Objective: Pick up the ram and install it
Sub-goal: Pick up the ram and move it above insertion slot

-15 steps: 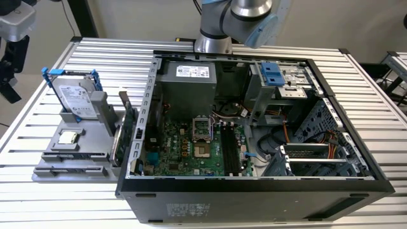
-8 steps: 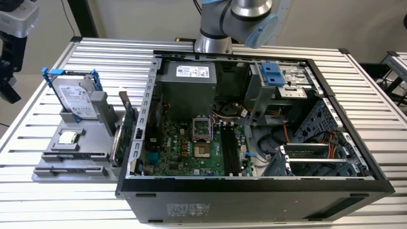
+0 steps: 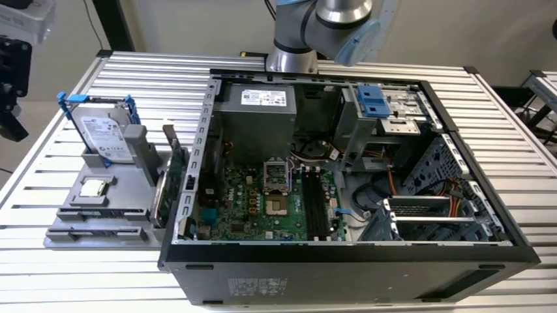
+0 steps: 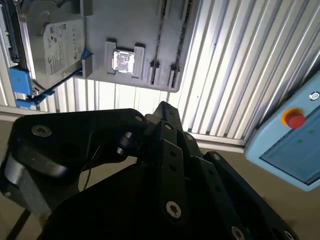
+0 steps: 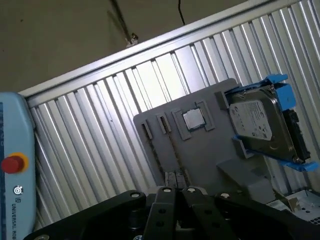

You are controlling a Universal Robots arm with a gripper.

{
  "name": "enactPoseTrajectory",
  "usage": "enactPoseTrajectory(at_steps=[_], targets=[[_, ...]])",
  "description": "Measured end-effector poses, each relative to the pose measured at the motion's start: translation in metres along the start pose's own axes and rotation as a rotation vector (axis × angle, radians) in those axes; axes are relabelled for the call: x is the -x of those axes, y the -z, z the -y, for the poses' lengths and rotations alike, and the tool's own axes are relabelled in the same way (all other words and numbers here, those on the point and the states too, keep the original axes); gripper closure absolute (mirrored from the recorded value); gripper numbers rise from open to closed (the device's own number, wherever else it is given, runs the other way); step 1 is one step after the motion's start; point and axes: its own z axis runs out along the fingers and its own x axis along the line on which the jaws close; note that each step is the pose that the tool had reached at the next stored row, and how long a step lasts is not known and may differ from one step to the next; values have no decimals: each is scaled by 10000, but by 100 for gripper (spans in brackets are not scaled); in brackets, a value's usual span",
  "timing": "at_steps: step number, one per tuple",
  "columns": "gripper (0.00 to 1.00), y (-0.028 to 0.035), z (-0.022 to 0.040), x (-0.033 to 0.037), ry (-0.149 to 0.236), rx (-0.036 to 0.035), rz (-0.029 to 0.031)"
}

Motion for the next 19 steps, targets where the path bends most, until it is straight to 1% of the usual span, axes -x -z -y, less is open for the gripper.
enactPoseTrajectory(at_steps=[2,5,7,9,10,11,19], targets=[[100,0,-2,1,350,-40,1],[100,0,-2,1,869,-124,9],[100,-1,-2,1,1202,-203,24],[100,-1,-2,1,1503,-299,47],[100,0,-1,1,1656,-332,52],[100,0,-1,1,1823,-347,54],[100,-1,-3,1,2820,-323,33]])
